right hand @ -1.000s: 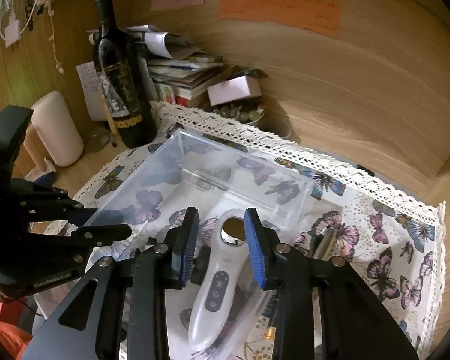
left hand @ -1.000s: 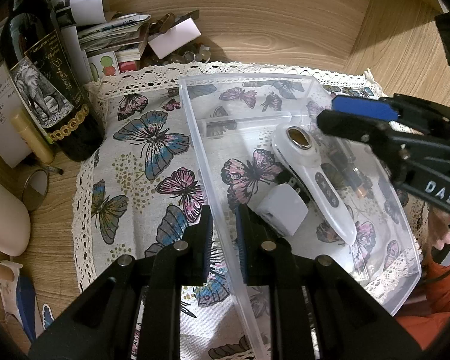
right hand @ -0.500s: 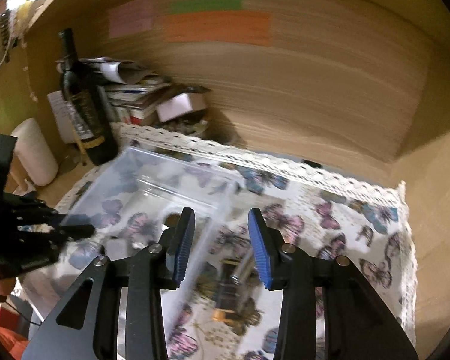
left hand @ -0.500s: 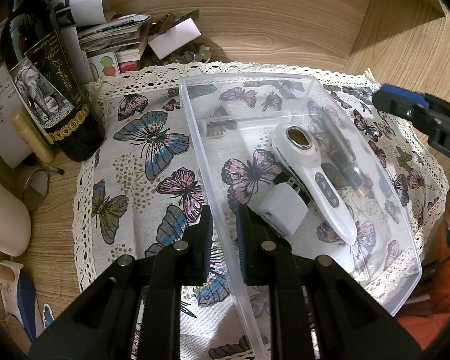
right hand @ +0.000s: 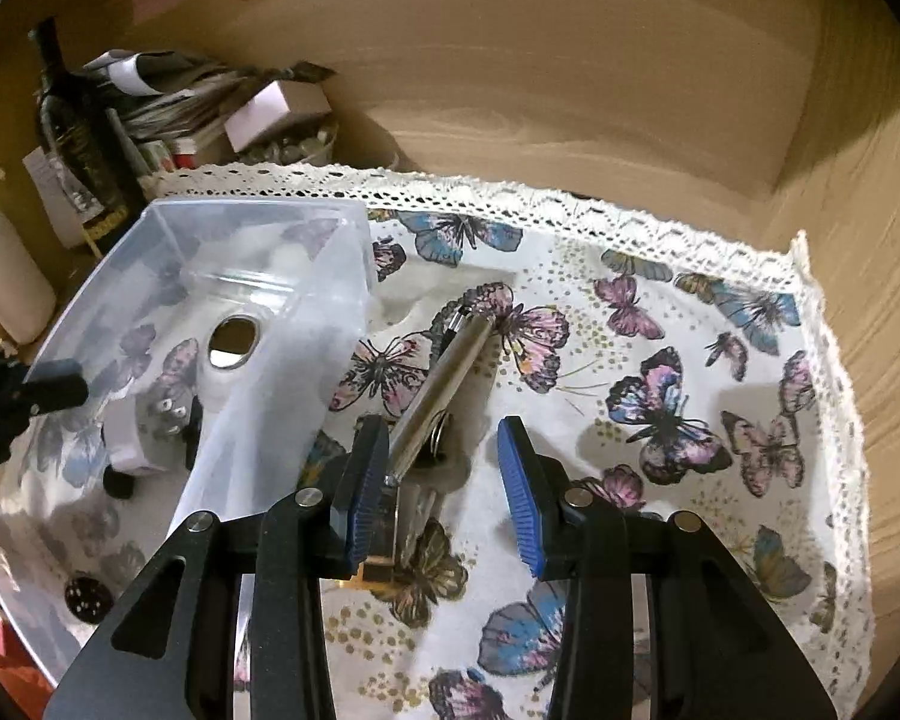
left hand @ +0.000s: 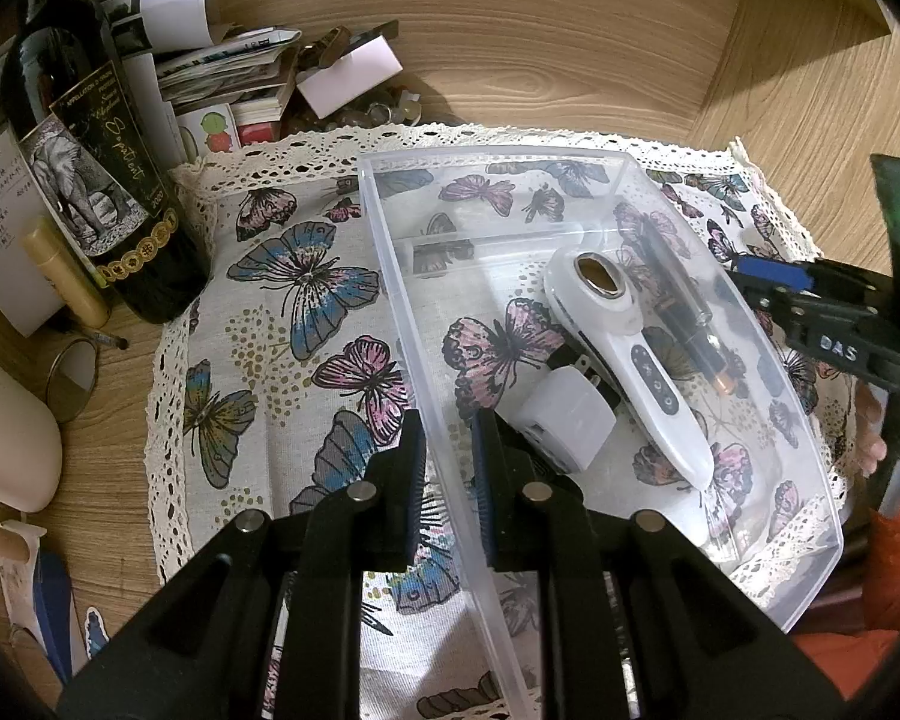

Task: Organize rigid objects
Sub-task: 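Grasp the silver metal cylinder on the cloth with the right tool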

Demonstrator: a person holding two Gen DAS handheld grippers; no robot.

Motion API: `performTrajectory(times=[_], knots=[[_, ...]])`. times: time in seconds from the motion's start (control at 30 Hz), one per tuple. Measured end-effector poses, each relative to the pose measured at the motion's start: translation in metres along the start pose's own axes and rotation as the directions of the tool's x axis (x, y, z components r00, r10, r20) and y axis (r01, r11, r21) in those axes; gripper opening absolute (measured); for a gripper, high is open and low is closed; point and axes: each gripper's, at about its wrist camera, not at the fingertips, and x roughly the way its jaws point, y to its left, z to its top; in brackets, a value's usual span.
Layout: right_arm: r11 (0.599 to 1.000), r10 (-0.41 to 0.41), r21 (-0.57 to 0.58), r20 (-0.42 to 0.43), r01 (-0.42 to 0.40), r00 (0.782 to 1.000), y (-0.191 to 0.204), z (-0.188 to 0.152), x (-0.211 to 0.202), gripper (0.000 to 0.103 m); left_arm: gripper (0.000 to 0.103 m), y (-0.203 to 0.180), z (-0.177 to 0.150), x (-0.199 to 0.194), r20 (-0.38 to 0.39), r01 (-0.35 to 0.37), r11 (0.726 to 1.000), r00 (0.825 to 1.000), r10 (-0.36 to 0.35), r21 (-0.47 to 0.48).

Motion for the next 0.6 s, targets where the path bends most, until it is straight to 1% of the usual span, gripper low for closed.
performTrajectory(times=[0.17, 0.3, 0.37, 0.43, 0.5, 0.6], knots=[[1.0, 0.001, -0.007, -0.011, -0.001, 1.0, 0.003, 0.013, 0.015, 0.035, 0.015, 0.0, 0.0, 0.0, -0.001, 0.0, 1.0, 1.0, 0.0, 0.001], [1.0, -0.011, -0.016, -0.047, 0.011, 0.999, 0.005, 0.022, 0.034, 0.034, 0.015, 0.0, 0.0, 0.0, 0.0, 0.001, 1.0, 1.0, -0.001, 0.001], [1.0, -0.014, -0.015, -0.085, 0.012, 0.996, 0.004, 0.023, 0.047, 0.029, 0.015, 0.0, 0.0, 0.0, 0.0, 0.0, 1.0, 1.0, 0.0, 0.001], [1.0, -0.008, -0.012, -0.115, 0.007, 0.993, 0.003, 0.022, 0.057, 0.018, 0.015, 0.0, 0.0, 0.0, 0.0, 0.0, 1.0, 1.0, 0.0, 0.0], [1.0, 0.0, -0.005, -0.107, -0.001, 0.994, 0.001, 0.02, 0.058, 0.017, 0.015, 0.0, 0.0, 0.0, 0.0, 0.001, 1.0, 1.0, -0.001, -0.001], [1.0, -0.002, -0.004, -0.085, 0.001, 0.996, 0.0, 0.021, 0.05, 0.015, 0.015, 0.0, 0.0, 0.0, 0.0, 0.001, 1.0, 1.0, -0.001, -0.001]])
